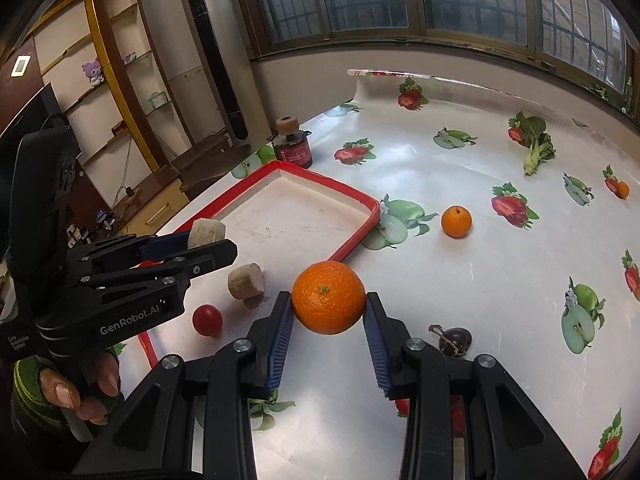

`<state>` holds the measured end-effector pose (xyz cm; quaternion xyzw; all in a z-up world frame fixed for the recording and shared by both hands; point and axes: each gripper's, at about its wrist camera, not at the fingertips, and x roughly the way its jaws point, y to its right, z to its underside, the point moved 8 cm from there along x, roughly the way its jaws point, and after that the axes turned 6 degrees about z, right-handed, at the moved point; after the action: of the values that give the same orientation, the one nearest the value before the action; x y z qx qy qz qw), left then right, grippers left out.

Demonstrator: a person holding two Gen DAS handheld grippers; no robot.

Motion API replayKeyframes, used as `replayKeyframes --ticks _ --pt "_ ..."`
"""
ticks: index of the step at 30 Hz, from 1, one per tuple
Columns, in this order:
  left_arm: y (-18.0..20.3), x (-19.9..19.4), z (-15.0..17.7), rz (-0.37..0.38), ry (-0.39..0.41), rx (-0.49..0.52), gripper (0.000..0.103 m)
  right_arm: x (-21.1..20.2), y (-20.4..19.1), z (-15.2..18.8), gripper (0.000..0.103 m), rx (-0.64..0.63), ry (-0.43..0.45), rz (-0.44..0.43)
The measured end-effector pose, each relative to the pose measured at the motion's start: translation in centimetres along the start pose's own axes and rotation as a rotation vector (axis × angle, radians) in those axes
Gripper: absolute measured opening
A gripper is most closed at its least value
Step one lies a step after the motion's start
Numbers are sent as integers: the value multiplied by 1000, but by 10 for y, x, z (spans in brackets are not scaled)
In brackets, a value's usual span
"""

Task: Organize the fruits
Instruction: 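Carry the orange in the right tool and cylinder in the left tool over the tray, then open the right tool to drop the orange into the tray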

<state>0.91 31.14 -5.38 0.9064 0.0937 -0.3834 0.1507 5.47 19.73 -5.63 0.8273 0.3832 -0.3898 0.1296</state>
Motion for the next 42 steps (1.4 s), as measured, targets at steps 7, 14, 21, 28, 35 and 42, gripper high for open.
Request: replayKeyframes --ticks 7,14,21,28,35,42 --pt "-27 0 -4 -28 4 -35 36 12 -14 -6 36 -16 -9 -17" --pt "-54 4 -12 -54 4 -65 36 31 -29 -21 36 -29 -15 -41" --pt "-86 22 -16 -73 -30 -119 36 67 -49 -37 36 -56 -48 -62" --pt "-96 46 -14 -94 -83 -121 36 110 -60 -39 36 -66 -113 -67" --pt "-100 66 -2 -91 -143 -134 36 135 -67 -34 36 -93 -158 -65" --pt "-105 76 4 -93 -204 -166 36 152 -65 -25 39 -96 -196 -69"
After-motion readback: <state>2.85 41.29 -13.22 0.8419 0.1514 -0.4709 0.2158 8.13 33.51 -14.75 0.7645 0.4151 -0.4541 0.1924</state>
